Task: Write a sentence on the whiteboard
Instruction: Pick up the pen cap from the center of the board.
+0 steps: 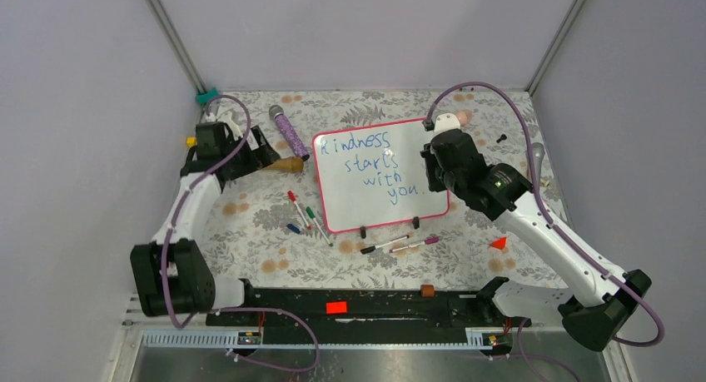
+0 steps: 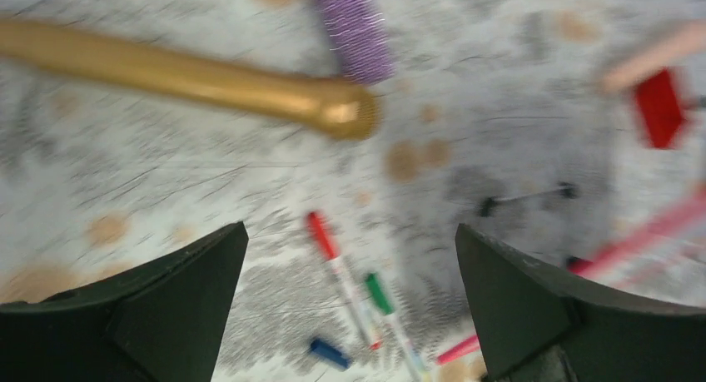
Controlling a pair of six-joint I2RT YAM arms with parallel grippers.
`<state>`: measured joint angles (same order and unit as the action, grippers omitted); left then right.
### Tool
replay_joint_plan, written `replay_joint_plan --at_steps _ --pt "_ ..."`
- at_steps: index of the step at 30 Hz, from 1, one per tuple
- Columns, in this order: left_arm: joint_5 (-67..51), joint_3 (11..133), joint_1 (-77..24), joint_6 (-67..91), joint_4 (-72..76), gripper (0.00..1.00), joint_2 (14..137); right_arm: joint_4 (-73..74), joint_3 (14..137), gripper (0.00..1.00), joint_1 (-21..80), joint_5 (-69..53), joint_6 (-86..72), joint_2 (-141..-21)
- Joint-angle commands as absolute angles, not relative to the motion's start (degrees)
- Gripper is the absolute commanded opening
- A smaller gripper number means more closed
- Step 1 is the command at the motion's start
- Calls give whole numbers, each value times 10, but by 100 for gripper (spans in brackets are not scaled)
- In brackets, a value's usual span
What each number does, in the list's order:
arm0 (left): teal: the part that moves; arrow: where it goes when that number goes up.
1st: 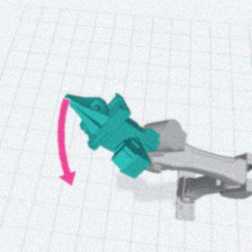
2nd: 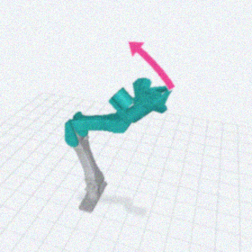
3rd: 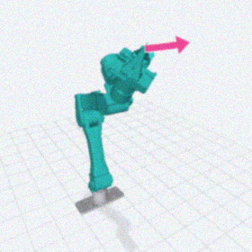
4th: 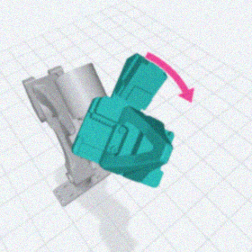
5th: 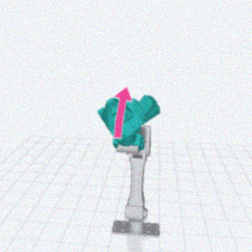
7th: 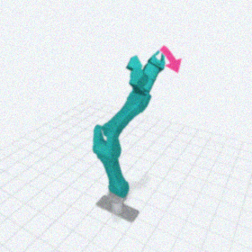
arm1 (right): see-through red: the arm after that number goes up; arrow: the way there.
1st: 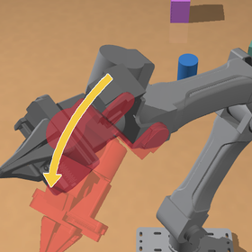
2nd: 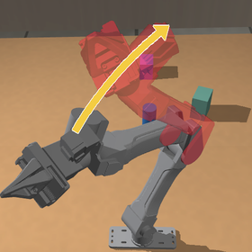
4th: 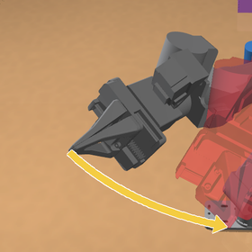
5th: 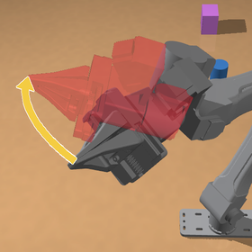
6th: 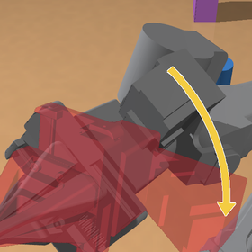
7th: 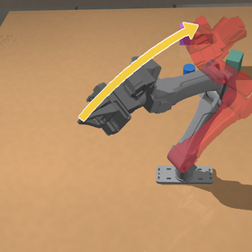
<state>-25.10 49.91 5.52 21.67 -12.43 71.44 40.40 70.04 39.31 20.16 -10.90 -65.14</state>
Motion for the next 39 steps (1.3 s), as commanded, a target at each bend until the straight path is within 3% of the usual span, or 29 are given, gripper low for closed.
replay_joint_plan --at_steps 1,5,13,18,21,39 --pt "26 579 52 159 -490 99 822 422 744 0 389 170 -106 -667" --pt "113 580 30 174 -513 99 805 423 750 0 388 173 -109 -672" --pt "130 552 26 219 -525 99 781 422 742 0 388 172 -112 -656" --pt "-88 487 58 247 -435 99 777 421 737 0 388 181 -112 -643" --pt "-131 447 65 273 -410 99 783 421 730 0 388 186 -115 -635" --pt "-84 417 -16 414 -337 99 788 415 708 0 388 164 -134 -616"
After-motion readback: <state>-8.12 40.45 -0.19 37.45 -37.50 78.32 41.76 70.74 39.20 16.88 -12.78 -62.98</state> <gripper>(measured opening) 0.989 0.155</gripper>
